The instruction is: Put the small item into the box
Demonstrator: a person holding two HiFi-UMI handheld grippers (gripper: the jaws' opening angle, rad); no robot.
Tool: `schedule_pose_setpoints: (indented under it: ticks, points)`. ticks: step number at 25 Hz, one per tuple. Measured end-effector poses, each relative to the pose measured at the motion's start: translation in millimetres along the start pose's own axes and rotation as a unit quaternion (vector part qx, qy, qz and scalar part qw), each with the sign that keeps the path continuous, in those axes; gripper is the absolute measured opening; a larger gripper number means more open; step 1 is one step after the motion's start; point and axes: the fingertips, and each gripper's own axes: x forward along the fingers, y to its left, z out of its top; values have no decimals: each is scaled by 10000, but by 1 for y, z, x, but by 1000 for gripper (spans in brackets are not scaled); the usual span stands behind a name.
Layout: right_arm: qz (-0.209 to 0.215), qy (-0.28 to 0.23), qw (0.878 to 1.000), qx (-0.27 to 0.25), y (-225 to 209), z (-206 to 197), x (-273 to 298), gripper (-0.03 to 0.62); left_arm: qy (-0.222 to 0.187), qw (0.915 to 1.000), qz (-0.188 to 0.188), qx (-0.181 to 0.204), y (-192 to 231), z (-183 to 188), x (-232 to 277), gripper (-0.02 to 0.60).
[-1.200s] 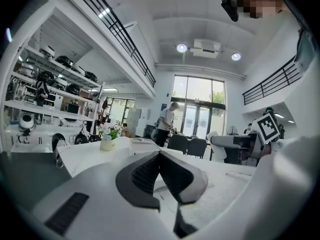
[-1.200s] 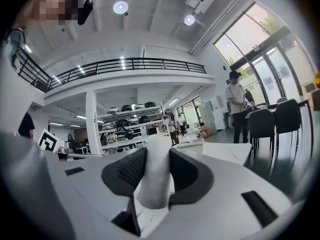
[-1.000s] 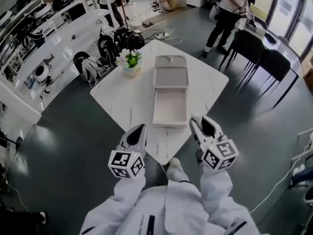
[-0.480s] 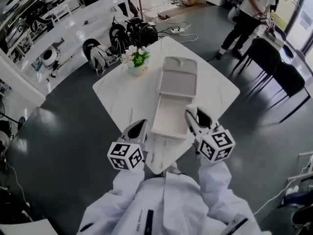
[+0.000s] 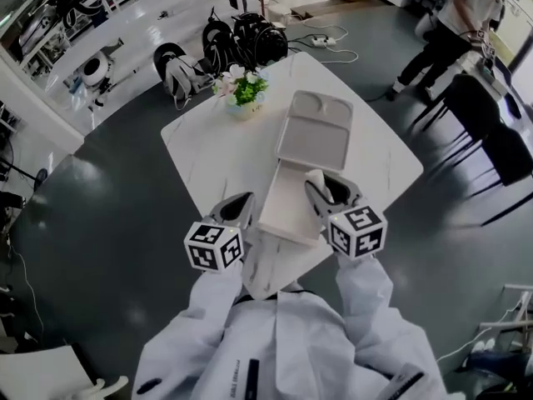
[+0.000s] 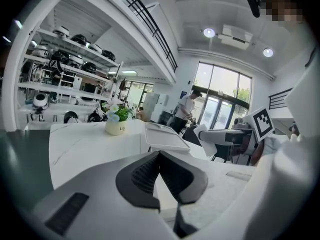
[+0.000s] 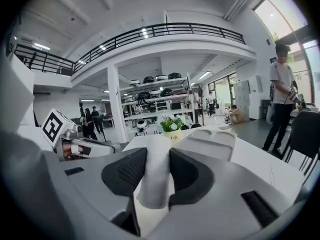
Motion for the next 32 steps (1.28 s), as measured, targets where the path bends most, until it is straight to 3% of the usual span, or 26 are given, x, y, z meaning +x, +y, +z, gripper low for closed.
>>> schedule_pose_setpoints:
  ticks: [9,18,28,32]
  points:
    - [517,1221,9895,-578,7,-42,50,126,581,9979,-97,-263,15,-29,21,-2]
    - [753,2567,9578,-1051,12,-88,83,129,893,9945,-257,-474,27,-41,32,-2]
    - [939,3375,9252,-1459,18,-119,94,132,1073,9917,-328,-625,28,-55,38,-2]
    - [798,3355,9223,-1746,14,-117,101,135,1101,9912,-329,-663,28,-59,38,-2]
